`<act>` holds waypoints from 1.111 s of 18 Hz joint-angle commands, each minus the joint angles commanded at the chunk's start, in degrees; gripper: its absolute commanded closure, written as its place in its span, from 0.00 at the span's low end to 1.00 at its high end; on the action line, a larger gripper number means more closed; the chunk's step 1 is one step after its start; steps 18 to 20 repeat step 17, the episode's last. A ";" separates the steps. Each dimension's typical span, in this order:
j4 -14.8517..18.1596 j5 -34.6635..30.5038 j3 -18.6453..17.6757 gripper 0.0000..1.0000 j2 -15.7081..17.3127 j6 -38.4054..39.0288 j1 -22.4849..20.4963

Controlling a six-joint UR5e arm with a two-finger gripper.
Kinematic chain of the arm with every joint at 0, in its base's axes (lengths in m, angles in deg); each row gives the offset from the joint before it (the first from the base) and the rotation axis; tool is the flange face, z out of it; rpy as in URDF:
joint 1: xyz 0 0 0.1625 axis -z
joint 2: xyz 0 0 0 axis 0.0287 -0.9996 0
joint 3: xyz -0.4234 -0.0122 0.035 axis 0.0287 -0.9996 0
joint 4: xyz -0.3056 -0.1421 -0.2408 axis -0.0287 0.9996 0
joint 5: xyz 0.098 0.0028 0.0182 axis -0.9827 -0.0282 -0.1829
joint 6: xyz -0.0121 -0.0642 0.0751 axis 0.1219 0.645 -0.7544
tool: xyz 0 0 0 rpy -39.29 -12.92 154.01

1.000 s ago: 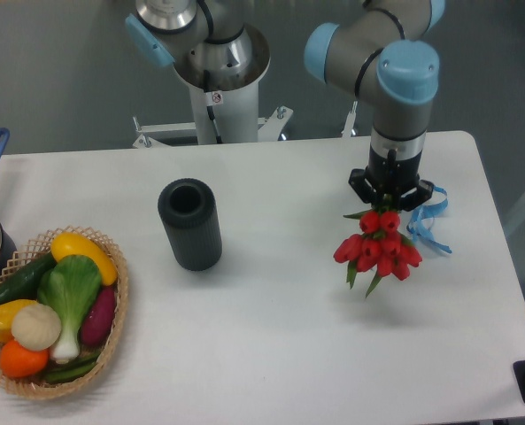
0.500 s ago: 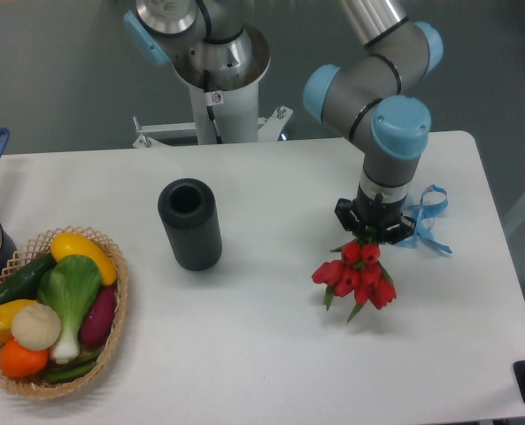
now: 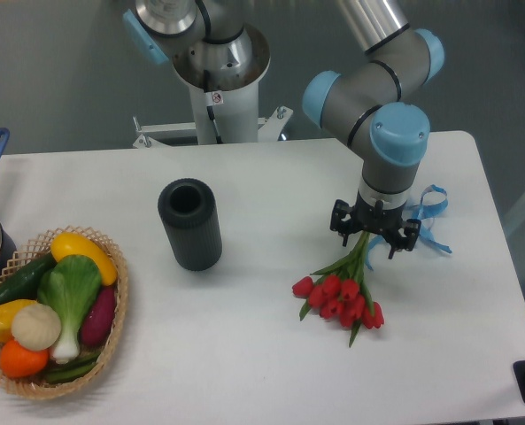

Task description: Place the flowers on the table

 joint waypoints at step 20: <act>-0.97 -1.93 -6.94 0.00 7.83 -8.79 -3.17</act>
